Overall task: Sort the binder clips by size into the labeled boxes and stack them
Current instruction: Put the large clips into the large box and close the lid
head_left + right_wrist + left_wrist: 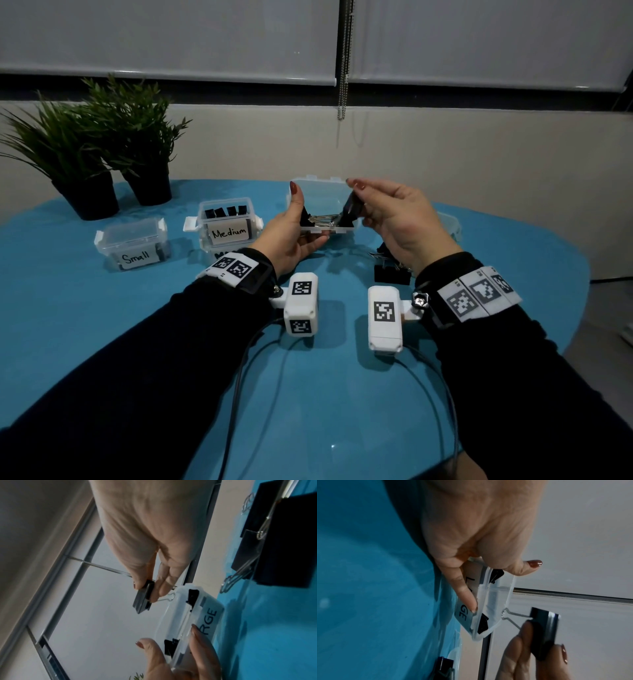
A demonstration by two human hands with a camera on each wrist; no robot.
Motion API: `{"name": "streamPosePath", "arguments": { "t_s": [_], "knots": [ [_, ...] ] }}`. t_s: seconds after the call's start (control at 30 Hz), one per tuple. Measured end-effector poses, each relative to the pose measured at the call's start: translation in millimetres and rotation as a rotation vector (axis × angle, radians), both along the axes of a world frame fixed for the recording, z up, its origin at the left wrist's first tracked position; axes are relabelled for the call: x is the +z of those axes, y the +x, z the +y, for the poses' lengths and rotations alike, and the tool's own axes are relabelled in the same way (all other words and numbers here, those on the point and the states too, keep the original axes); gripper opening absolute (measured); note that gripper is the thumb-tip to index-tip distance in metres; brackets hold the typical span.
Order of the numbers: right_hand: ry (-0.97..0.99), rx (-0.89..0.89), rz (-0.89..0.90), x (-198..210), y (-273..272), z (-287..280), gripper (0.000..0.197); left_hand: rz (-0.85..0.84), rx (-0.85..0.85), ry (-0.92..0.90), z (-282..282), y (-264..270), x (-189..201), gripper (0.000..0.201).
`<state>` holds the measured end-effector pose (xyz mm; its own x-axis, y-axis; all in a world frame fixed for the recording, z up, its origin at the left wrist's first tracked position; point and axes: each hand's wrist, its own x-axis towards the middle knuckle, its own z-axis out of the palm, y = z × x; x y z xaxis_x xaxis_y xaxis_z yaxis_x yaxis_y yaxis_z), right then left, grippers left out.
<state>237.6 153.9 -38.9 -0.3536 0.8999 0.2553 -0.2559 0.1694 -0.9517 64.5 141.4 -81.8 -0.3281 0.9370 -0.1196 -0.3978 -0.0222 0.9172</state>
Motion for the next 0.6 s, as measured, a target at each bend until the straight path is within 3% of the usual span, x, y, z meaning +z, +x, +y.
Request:
{"name": "streamPosePath", "arguments": {
  "t_s": [0.07, 0.17, 0.43, 0.6],
  "knots": [
    [-0.03, -0.014, 0.125, 0, 0, 3, 0.015, -0.006, 0.002, 0.003, -1, 1, 1, 0.062],
    [0.038, -0.089, 0.14, -7, -6, 7, 0.012, -0.007, -0.012, 0.007, -2, 3, 2, 0.062],
    [0.305, -0.44, -0.2, -17, -16, 16, 0.009, 0.034, -0.174, 0.06, -5, 12, 3, 0.055],
    [0.477, -0.572, -0.336, -18, -22, 20, 0.019, 0.015, -0.231, 0.078, -7, 22, 3, 0.095]
  ]
}}
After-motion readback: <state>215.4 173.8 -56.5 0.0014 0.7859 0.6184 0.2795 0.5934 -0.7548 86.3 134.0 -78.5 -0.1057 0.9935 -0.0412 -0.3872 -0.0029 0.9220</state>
